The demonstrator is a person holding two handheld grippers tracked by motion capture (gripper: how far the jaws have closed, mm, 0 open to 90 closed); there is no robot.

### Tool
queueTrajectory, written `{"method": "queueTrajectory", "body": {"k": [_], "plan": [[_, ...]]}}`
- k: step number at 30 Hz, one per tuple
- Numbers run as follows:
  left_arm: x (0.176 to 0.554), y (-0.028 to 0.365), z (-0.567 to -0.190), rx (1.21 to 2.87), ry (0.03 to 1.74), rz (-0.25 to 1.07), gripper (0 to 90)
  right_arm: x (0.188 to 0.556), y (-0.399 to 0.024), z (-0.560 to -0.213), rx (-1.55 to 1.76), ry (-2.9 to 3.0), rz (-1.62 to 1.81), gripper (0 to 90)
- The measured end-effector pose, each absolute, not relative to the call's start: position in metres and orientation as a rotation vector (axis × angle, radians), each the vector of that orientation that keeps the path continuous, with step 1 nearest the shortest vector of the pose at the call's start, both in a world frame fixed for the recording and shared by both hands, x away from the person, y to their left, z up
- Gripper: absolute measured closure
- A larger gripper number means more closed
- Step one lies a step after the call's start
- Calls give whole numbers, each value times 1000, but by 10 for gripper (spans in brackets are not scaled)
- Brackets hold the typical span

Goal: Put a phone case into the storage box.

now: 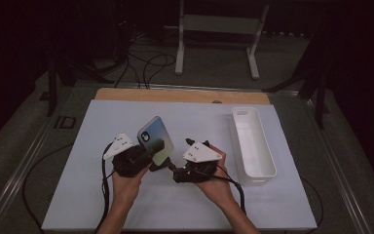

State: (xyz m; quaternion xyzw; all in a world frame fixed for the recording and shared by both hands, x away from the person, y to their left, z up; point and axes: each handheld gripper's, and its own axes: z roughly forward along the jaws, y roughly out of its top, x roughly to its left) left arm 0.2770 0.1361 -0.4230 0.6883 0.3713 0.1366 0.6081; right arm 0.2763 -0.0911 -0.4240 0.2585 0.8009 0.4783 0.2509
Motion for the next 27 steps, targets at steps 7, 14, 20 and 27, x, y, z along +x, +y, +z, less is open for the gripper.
{"method": "queueTrajectory", "body": {"k": [7,14,20,27], "plan": [[278,132,-426,1643,860,318,859,284,-104,-414,778,2173,1369,128],[280,127,-429,1677,874,310,859,289,-106,-406,823,2171,1398,130],[282,125,-432,1702,885,302,859,294,-101,-401,841,2190,1419,139],[283,124,-435,1719,898,298,859,297,-92,-396,843,2221,1462,138]]}}
